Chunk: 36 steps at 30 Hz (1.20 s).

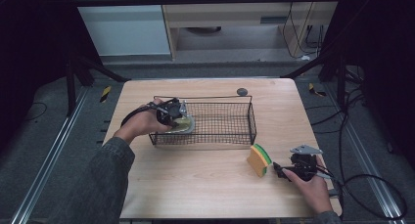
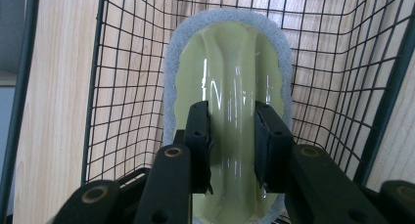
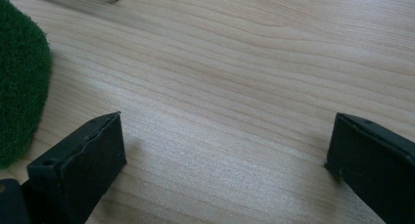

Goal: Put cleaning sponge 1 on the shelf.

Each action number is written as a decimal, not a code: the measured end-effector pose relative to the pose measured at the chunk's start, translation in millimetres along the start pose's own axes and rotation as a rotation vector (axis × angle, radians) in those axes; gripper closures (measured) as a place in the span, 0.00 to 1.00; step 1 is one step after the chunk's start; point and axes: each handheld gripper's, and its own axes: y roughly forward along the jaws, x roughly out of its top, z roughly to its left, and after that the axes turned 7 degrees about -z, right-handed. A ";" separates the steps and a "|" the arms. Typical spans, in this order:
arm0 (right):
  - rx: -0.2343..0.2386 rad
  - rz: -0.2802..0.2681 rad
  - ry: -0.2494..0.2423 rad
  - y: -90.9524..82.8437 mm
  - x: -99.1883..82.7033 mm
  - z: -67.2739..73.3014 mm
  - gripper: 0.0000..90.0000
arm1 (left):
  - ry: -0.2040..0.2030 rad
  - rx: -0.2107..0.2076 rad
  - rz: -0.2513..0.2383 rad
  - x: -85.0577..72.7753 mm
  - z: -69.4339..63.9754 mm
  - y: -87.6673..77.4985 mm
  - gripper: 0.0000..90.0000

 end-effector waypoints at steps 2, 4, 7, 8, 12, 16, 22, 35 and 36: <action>0.000 0.000 0.000 0.0 0.0 0.0 0.01 | 0.000 0.000 0.002 0.4 -0.5 1.0 0.78; 0.000 0.000 0.000 0.0 0.0 0.0 0.01 | -0.003 -0.001 0.001 0.7 -1.2 2.3 0.78; 0.000 0.000 0.000 0.0 0.0 0.0 0.01 | -0.001 -0.004 0.005 0.7 -1.8 4.1 0.78; 0.000 0.000 0.000 0.0 0.0 0.0 0.01 | -0.001 -0.004 0.005 0.7 -1.8 4.1 0.78; 0.000 0.000 0.000 0.0 0.0 0.0 0.01 | -0.002 -0.005 0.006 0.7 -2.2 6.0 0.78; 0.000 0.000 0.000 0.0 0.0 0.0 0.01 | -0.001 -0.006 0.010 0.9 -2.9 7.1 0.78; 0.000 0.000 0.000 0.0 0.0 0.0 0.01 | -0.003 -0.010 0.019 0.1 -2.7 10.3 0.78; 0.000 0.000 0.000 -0.1 -0.1 0.0 0.01 | -0.019 -0.015 0.046 -0.7 -2.4 17.8 0.75; 0.001 0.000 0.000 -0.1 -0.1 0.1 0.01 | -0.019 -0.015 0.046 -0.7 -2.4 17.8 0.72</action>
